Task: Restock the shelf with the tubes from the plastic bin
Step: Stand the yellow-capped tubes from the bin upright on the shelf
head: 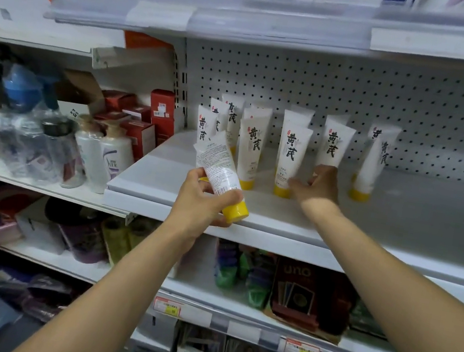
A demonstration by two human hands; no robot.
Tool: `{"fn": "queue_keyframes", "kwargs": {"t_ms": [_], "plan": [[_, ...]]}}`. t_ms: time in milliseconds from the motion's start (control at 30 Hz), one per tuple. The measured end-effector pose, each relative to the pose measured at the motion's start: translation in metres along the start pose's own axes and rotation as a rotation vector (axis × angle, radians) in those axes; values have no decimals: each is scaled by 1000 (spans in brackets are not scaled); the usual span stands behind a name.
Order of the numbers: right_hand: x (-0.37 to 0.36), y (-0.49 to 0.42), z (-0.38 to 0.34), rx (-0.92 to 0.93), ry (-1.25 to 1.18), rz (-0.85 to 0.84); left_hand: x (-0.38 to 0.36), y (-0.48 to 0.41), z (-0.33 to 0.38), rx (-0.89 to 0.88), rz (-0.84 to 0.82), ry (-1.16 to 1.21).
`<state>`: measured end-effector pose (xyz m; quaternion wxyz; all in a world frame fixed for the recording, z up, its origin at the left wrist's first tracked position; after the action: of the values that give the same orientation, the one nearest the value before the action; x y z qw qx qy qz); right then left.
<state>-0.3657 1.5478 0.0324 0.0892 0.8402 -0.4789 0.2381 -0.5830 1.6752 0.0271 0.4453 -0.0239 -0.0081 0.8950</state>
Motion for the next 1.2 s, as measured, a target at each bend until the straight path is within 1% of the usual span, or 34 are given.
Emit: {"fn": "queue_keyframes", "kwargs": {"t_ms": [33, 67, 100, 133, 200, 267, 333, 433, 567, 633, 700, 767, 867, 900, 967, 1000, 1067, 1200], "plan": [[6, 9, -5, 40, -30, 53, -2, 1, 1, -6, -7, -7], [8, 20, -12, 79, -75, 56, -5, 1, 2, -11, -17, -14], [5, 30, -21, 130, -116, 18, -8, 0, 2, -11, -30, -14], [-1, 39, -31, 176, -129, -56, -12, 0, 2, -8, -45, -6], [-20, 56, -46, 209, -113, -285, -21, -2, 3, -16, -78, 31], [-39, 72, -46, 114, -155, -551, -29, -5, 5, -43, -104, 48], [-45, 82, -44, 47, -262, -711, -35, -7, 10, -77, -108, 29], [-36, 83, -38, 64, -369, -802, -45, -11, 16, -95, -164, 14], [-20, 88, -27, 129, -285, -874, -73, -13, 16, -35, -351, -158], [-10, 89, -26, 178, -181, -802, -86, -14, 18, -22, -388, -232], [2, 83, -26, 225, -78, -666, -95, -18, 20, -28, -381, -255], [11, 77, -27, 265, -30, -554, -101, -20, 22, -42, -365, -256], [30, 63, -17, 239, -104, -389, -107, -22, 22, -57, -343, -266], [37, 58, -13, 217, -172, -332, -106, -23, 23, -67, -318, -314], [50, 46, -3, 167, -269, -225, -99, -26, 27, -114, -240, -497], [55, 40, 3, 140, -265, -188, -96, -27, 29, -144, -209, -614], [58, 29, 12, 91, -174, -154, -95, -29, 29, -180, -187, -795], [57, 17, 22, 57, 30, -123, -97, -31, 25, -195, -183, -903]]}}
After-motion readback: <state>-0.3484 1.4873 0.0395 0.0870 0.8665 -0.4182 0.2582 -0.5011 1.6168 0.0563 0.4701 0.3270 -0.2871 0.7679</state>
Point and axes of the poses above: each hand's wrist, its own y-axis away from the middle knuckle, its own x-axis out of the back of the hand, z = x × y, the point moved 9 cm from there along -y, towards the middle knuckle, and after that the axes turned 11 degrees about -z, right-handed, at the moved point
